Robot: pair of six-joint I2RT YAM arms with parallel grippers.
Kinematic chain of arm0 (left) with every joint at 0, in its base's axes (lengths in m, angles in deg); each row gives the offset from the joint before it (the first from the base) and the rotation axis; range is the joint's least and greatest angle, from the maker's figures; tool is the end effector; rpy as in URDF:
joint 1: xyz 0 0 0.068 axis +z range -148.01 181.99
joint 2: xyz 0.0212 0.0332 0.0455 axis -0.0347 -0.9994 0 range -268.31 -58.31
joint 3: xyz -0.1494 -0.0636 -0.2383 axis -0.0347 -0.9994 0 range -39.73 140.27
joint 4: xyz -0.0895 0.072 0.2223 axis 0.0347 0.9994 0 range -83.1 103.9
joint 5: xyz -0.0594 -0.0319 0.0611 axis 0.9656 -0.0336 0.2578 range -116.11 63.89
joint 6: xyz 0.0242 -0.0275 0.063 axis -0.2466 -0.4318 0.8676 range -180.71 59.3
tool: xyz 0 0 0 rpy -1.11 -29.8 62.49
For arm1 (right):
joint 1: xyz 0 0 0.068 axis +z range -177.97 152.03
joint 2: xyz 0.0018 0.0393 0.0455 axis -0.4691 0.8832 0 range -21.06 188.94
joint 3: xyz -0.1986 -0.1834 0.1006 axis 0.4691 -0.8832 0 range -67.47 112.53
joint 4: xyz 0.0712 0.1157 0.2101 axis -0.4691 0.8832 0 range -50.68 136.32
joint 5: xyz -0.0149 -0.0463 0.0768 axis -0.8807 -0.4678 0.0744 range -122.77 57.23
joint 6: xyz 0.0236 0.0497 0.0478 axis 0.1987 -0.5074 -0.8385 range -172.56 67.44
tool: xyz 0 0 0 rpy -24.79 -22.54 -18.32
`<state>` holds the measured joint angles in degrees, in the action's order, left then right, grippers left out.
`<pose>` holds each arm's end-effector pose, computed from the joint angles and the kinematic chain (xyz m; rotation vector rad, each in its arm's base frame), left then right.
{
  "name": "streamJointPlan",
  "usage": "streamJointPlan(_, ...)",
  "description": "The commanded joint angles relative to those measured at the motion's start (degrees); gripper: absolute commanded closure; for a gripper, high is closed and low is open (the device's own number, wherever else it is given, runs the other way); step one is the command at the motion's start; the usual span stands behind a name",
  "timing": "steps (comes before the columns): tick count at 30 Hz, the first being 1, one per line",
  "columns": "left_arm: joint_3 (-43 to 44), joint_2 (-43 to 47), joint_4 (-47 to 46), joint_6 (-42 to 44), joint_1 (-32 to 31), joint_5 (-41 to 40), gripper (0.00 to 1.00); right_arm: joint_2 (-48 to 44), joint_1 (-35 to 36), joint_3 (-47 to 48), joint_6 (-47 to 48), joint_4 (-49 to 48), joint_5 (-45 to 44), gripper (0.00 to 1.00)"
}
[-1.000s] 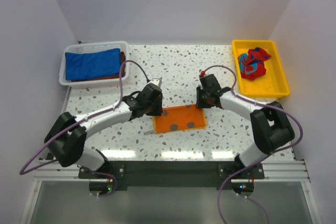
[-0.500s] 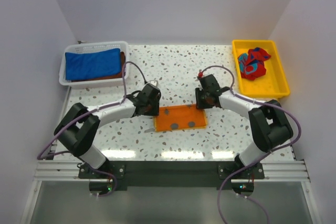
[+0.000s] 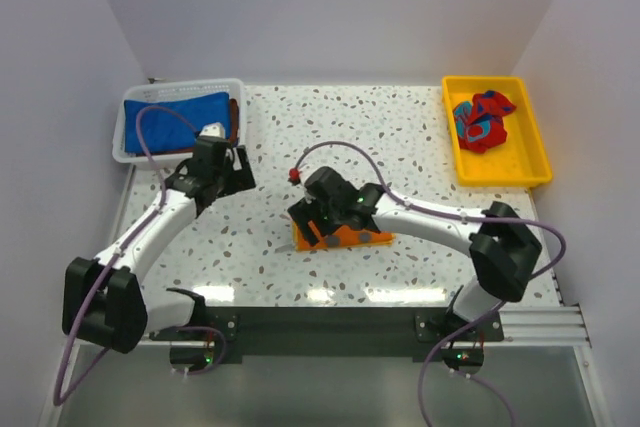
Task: Fold and stack the towels
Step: Neatly place the folded towel into the bin
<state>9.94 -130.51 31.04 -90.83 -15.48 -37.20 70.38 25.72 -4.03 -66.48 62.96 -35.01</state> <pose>0.2555 -0.0681 0.2491 -0.3523 2.3461 -0.1693 0.2059 0.2761 0.2317 -0.8439 2.3829 0.4483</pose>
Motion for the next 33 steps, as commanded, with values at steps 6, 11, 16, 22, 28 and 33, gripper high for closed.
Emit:
streamJointPlan(6,-7.0,7.4,2.0,5.2,14.1,5.1,0.0,13.6,10.6,12.6,4.7,5.8,-8.3,0.29)
streamJointPlan(11,-9.6,8.5,1.6,5.2,14.5,6.1,0.0,18.4,13.3,15.7,5.9,6.9,-11.2,0.36)
streamJointPlan(16,-10.0,8.3,1.0,5.1,14.5,6.8,0.0,22.8,14.8,15.7,5.8,6.2,-13.1,0.42)
streamJointPlan(22,-10.2,7.1,0.7,5.2,14.6,8.2,0.0,25.1,15.0,13.5,4.8,4.7,-17.6,0.67)
streamJointPlan(28,-9.9,5.4,0.7,3.9,14.5,12.8,0.0,21.2,14.6,10.3,4.5,0.1,-16.2,1.0)
streamJointPlan(33,-11.9,5.1,-3.7,-0.4,14.2,21.1,0.0,12.9,13.2,5.8,3.7,-7.4,-14.0,1.0)
